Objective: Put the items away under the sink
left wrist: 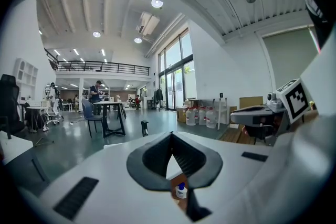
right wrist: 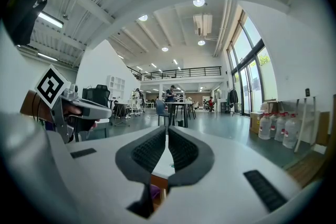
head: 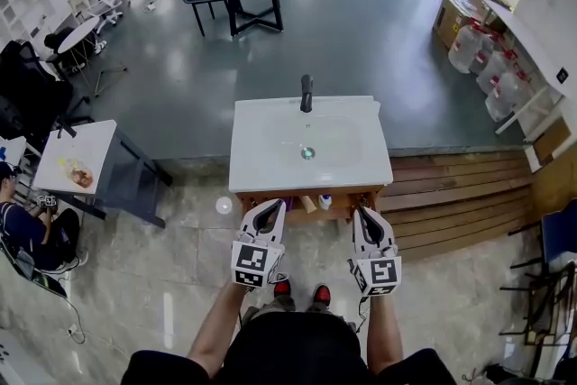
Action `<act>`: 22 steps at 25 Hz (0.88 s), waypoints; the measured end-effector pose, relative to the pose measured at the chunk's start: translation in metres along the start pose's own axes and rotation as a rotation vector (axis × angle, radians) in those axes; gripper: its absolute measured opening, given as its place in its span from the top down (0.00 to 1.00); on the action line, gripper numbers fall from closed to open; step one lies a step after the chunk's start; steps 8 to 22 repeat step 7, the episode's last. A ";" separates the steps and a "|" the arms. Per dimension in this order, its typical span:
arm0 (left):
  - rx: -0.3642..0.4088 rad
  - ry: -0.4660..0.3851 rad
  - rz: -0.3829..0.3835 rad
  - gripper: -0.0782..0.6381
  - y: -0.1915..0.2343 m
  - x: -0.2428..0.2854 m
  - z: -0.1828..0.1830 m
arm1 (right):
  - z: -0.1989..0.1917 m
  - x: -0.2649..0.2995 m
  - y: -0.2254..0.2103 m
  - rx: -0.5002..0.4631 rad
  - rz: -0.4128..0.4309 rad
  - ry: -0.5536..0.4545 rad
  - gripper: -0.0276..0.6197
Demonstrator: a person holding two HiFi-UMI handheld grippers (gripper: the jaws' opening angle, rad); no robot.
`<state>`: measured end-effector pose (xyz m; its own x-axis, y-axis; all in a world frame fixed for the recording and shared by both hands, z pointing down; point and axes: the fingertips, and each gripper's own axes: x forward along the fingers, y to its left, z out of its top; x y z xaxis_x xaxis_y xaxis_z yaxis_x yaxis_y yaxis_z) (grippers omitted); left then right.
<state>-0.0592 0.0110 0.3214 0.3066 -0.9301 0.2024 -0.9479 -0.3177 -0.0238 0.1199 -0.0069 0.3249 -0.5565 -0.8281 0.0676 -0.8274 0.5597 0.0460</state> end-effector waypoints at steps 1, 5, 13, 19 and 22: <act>0.001 -0.001 0.000 0.88 0.000 0.000 0.000 | 0.000 0.000 0.001 0.000 0.001 -0.001 0.90; -0.005 -0.003 0.002 0.88 0.001 0.000 -0.001 | 0.000 0.000 0.001 0.001 0.002 -0.001 0.90; -0.008 -0.002 0.003 0.88 0.002 0.000 -0.001 | 0.000 0.001 0.002 0.002 0.001 0.000 0.90; -0.008 -0.002 0.003 0.88 0.002 0.000 -0.001 | 0.000 0.001 0.002 0.002 0.001 0.000 0.90; -0.008 -0.002 0.003 0.88 0.002 0.000 -0.001 | 0.000 0.001 0.002 0.002 0.001 0.000 0.90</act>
